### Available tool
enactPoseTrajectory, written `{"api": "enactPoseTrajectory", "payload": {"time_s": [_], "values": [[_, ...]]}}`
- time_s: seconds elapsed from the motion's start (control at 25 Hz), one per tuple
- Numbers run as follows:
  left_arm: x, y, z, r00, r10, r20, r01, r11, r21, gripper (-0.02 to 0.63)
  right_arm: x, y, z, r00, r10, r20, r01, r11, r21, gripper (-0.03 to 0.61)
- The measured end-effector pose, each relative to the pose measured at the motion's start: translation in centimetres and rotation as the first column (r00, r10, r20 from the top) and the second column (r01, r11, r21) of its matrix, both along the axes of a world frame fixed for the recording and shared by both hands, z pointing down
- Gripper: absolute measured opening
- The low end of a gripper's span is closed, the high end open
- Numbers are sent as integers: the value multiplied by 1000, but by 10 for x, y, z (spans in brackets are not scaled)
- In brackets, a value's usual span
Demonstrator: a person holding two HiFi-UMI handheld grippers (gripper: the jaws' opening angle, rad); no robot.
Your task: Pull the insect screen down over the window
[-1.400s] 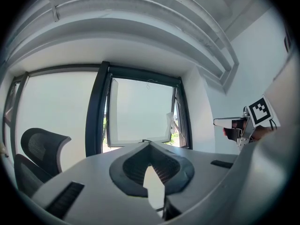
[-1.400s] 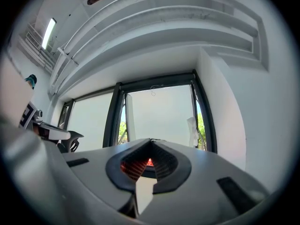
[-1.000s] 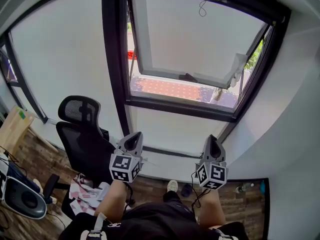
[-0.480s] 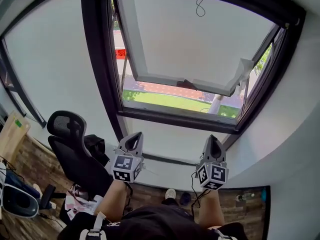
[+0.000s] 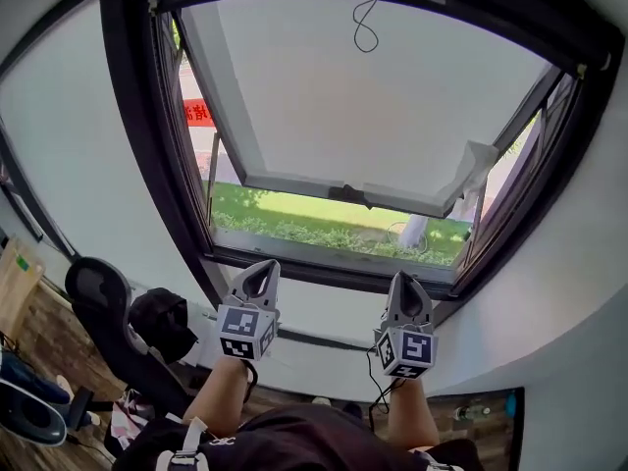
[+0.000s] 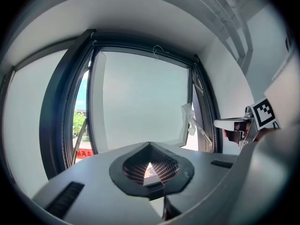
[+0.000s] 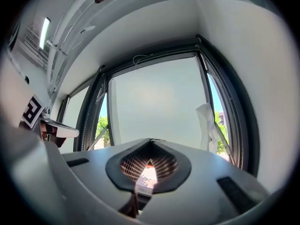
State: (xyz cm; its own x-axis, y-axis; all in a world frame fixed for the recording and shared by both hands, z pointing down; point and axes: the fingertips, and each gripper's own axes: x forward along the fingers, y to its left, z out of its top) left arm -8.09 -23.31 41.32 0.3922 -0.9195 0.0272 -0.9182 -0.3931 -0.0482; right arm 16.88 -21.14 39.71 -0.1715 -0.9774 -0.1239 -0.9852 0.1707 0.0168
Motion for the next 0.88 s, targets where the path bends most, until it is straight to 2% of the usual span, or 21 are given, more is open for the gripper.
{"api": "enactPoseTrajectory", "payload": {"time_s": [0.32, 0.6, 0.76, 0.88], "values": [[27, -52, -10, 1000, -19, -4, 19, 1000, 13, 12, 24, -53, -16, 999, -34, -18, 34, 999, 14, 6], [18, -79, -10, 1000, -13, 15, 13, 1000, 8, 12, 30, -74, -13, 1000, -13, -4, 13, 1000, 16, 5], [1, -92, -24, 998, 6, 66, -10, 998, 61, 12, 30, -81, -20, 999, -14, -37, 15, 999, 39, 5], [-17, -102, -40, 986, 7, 165, -29, 991, 133, 12, 38, -87, -30, 994, 28, -109, -20, 997, 68, 5]]}}
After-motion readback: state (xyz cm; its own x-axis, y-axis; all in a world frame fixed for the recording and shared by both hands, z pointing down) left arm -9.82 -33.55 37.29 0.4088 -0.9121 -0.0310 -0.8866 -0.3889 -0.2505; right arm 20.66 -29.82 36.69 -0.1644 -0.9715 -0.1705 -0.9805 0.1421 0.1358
